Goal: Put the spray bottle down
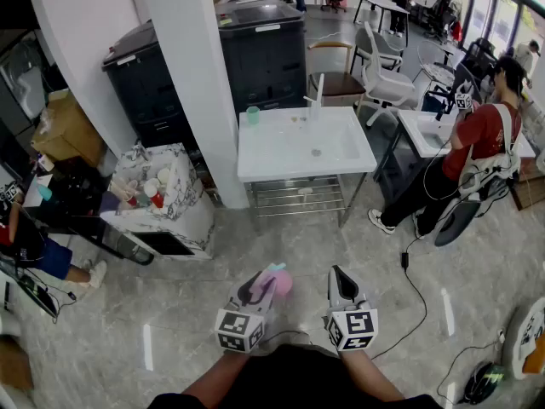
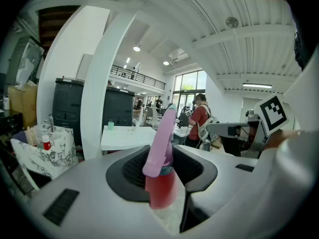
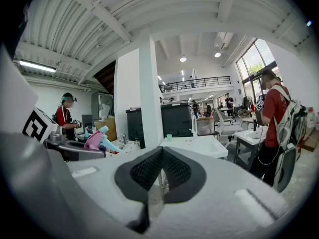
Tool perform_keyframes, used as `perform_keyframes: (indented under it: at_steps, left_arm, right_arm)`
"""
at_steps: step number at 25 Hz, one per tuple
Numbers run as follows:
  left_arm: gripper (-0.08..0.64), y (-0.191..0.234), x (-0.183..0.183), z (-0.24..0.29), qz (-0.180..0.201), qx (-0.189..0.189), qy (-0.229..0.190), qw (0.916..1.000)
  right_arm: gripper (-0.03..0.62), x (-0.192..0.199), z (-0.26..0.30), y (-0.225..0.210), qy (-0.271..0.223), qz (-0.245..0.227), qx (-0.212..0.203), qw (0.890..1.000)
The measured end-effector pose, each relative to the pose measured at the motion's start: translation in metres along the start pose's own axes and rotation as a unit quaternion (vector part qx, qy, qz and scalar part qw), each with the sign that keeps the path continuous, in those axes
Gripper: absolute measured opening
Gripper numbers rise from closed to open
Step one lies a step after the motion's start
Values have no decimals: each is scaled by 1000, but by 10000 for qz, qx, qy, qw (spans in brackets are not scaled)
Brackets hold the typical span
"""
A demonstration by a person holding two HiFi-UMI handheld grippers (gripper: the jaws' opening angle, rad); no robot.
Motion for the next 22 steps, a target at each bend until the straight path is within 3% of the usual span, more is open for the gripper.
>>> perform_keyframes:
  at_steps: [8, 12, 22]
  left_arm:
    - [153, -15, 1, -1, 118, -43, -53, 9999]
    - [153, -25, 7, 5, 97, -179, -40, 9998]
    - [152, -8, 19, 49, -49, -192, 91, 9998]
  right_arm:
    - [-3, 17, -13, -13, -36, 260, -51, 9996]
    - [-2, 28, -19, -18, 52, 150, -254, 9995]
    - [-2, 41, 8, -50, 228, 201, 40, 9995]
Point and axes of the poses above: the fingertips, and each gripper's own axes: z forward along the fingers, y to its left, x out of its underside, the point moved 3 cm from there along -z, backward along the fingers, and after that the axes turned 5 degrees about -y, right-handed, at the moved point
